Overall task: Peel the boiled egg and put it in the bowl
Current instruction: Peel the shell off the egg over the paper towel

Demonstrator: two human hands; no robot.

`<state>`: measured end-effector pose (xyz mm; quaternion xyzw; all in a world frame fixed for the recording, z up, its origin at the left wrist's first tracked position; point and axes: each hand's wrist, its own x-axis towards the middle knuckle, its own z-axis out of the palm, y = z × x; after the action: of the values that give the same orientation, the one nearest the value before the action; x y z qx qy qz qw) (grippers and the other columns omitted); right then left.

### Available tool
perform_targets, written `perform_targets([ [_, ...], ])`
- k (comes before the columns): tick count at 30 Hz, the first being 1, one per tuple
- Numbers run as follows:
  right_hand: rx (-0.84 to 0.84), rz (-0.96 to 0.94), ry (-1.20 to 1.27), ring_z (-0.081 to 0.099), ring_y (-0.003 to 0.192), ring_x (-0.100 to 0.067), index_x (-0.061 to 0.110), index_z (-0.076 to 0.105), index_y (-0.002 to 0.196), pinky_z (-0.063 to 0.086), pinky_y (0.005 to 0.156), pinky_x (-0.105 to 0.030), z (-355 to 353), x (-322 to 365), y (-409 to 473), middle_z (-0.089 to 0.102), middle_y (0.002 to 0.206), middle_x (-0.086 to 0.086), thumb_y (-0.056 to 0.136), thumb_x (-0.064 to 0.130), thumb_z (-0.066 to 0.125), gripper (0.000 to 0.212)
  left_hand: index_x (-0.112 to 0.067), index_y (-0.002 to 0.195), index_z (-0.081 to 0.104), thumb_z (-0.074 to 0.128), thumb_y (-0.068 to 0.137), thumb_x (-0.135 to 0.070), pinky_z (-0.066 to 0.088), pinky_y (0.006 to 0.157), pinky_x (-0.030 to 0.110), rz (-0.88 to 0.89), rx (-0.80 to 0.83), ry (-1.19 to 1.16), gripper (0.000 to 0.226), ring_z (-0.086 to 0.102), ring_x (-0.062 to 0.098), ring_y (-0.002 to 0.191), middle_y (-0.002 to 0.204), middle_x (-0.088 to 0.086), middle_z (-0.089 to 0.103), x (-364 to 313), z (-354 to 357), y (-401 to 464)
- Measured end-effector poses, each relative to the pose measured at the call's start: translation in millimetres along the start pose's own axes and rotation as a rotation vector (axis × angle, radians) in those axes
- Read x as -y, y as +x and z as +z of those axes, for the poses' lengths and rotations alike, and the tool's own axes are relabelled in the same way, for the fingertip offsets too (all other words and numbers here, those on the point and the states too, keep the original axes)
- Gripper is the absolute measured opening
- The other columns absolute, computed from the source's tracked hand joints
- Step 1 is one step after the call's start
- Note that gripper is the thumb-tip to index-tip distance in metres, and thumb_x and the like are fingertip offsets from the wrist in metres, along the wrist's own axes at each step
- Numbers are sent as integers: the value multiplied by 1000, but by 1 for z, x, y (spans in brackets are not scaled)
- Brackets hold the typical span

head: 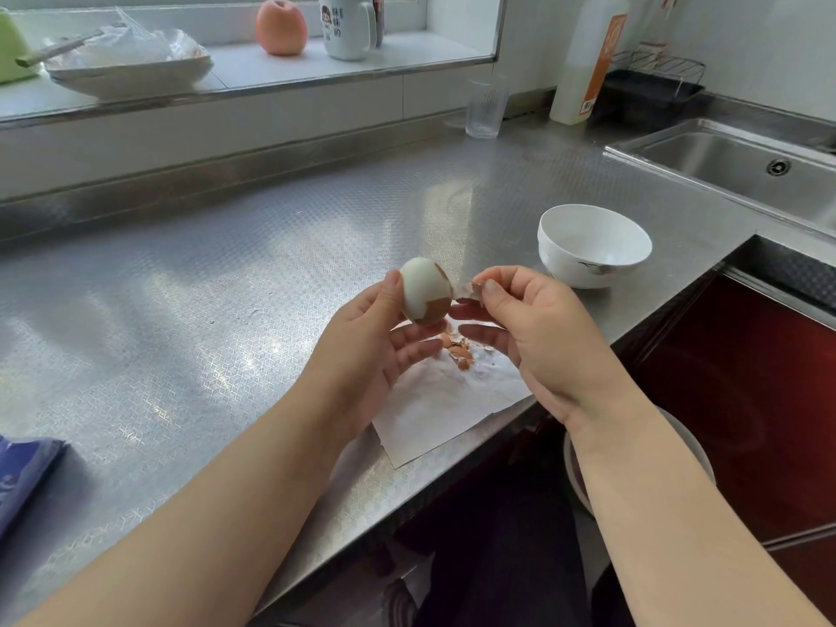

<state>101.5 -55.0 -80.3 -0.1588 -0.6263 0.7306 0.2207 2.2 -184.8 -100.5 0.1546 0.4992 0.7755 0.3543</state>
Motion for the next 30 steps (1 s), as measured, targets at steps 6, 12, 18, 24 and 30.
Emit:
perform_targets([
  [6,80,64,302,69,80,-15,10,58,88,55,69,-24,-1,0,1,71,80,-2,99,6,43,19,-5,115,65,46,103,-35,59,64,24,-32,-43,-34,38,74,18,76,93,11,76,-2,-1,1],
  [12,-117,-42,-192,69,76,-9,15,70,102,56,78,-23,-9,-6,2,73,73,2,91,9,61,15,-8,116,64,46,103,-36,58,59,24,-83,-98,-95,36,75,19,74,100,11,74,-5,-1,3],
  [18,-171,-201,-740,61,66,0,26,65,79,47,65,-19,-9,-12,2,68,69,10,84,28,70,7,-10,127,61,43,105,-38,56,56,22,-104,-81,-77,40,74,16,75,119,13,71,-5,0,1],
  [24,-152,-254,-785,55,88,6,29,62,114,41,76,-6,-5,-7,4,57,104,12,86,2,49,41,-7,127,59,42,105,-36,57,57,22,-105,-33,-69,40,74,15,76,107,11,71,-5,1,0],
  [30,-99,-173,-453,64,66,2,20,68,102,49,56,-13,7,-1,5,70,86,5,81,35,73,27,-5,127,61,45,103,-34,58,67,24,-62,32,-37,40,73,21,87,103,9,73,-3,0,-1],
])
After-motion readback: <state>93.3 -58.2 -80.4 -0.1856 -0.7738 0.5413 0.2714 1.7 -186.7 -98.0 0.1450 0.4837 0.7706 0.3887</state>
